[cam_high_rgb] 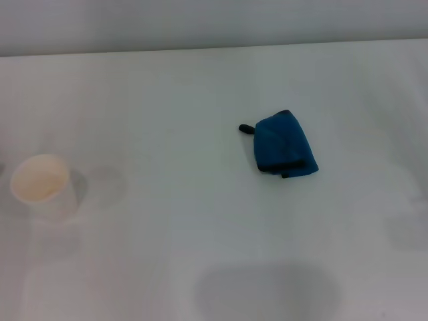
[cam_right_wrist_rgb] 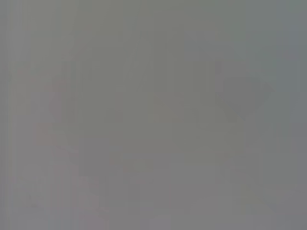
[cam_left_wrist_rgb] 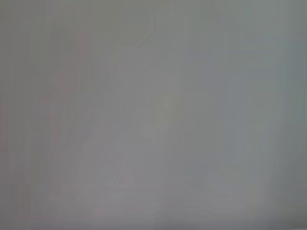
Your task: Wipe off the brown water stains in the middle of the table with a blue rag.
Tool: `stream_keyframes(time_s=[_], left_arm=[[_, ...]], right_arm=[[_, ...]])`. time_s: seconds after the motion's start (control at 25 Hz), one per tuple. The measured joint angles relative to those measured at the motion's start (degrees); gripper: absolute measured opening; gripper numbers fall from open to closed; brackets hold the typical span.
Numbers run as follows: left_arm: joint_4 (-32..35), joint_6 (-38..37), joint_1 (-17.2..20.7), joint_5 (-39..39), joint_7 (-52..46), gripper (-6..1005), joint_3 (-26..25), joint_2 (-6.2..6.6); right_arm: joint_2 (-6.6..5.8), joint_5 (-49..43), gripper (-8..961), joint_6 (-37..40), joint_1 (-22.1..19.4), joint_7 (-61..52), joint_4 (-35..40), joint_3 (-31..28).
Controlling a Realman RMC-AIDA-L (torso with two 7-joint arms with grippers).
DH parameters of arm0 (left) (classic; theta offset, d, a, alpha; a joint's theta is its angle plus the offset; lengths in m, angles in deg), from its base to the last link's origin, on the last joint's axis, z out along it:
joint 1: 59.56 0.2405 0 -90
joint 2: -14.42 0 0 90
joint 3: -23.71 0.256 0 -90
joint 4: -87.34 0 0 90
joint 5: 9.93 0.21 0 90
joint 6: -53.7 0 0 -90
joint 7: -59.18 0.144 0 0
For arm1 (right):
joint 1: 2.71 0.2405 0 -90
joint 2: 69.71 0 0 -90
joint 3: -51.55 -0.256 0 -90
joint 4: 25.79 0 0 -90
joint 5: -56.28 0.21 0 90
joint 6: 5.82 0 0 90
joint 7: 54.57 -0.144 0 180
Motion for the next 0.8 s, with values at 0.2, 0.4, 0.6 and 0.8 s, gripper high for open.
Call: stream_keyframes(time_s=[0.2,0.4,0.6,0.8], left_arm=[[0.00,3.86,0.49,-0.06,-0.17,876,0.04,-0.12],[-0.49,5.47,0.60,-1.69,-0.71,876,0.04,-0.18],[-0.64,6.13,0.67,-3.27,-4.92,876,0.04,-0.17],[-0.63,6.44,0.68,-3.53,-7.86,876,0.03,-0.11]], right_arm=[[-0.03,0.02,403,0.35,-2.06,7.74,-5.65,-6.40],[-0.03,0.02,404,1.79,-3.04,11.88,-8.18,-9.26],[-0.03,0.01,404,3.90,-3.26,12.10,-8.44,-9.84],[-0.03,0.00,404,5.25,-2.91,12.18,-8.62,-9.89]])
